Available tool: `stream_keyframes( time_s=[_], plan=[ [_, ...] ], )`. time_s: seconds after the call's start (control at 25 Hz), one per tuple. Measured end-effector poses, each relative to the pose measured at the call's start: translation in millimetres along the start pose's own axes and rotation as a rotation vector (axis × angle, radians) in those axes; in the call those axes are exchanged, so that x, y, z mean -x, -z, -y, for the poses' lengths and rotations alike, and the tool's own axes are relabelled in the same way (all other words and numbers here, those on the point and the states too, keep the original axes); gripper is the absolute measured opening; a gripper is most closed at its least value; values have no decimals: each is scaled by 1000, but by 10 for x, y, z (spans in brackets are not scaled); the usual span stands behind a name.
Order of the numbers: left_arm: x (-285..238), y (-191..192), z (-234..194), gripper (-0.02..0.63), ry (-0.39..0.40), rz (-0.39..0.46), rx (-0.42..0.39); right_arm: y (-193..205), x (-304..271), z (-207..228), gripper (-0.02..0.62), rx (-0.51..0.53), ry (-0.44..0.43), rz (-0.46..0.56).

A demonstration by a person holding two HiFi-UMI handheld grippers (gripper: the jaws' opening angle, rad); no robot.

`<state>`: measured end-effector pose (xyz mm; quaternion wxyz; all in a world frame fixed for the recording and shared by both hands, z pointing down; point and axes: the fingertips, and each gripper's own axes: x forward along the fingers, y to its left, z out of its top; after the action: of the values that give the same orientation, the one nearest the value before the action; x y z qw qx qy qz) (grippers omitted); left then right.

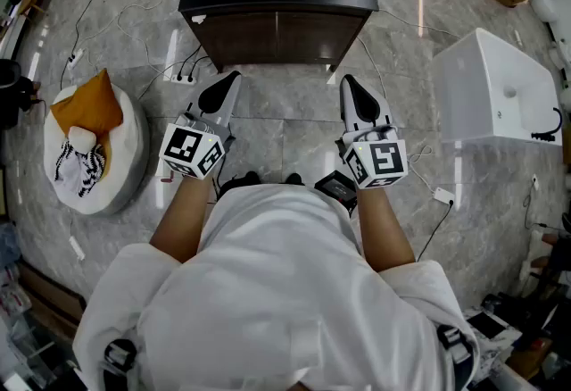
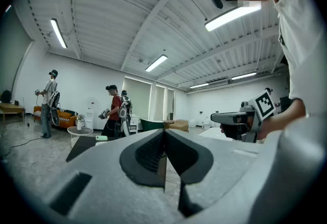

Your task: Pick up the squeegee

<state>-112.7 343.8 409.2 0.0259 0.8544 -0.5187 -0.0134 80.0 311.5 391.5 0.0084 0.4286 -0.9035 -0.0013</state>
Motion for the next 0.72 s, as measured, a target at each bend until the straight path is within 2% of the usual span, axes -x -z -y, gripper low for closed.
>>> stream_keyframes(
  time_s=[0.48, 0.72],
  plan=[
    [-265, 44, 124, 12, -18, -3, -22, 32, -28, 305, 11, 5, -41, 21],
    [-326, 133, 188, 13, -18, -14, 7, 127, -47, 484, 11, -19, -12, 13]
  ],
)
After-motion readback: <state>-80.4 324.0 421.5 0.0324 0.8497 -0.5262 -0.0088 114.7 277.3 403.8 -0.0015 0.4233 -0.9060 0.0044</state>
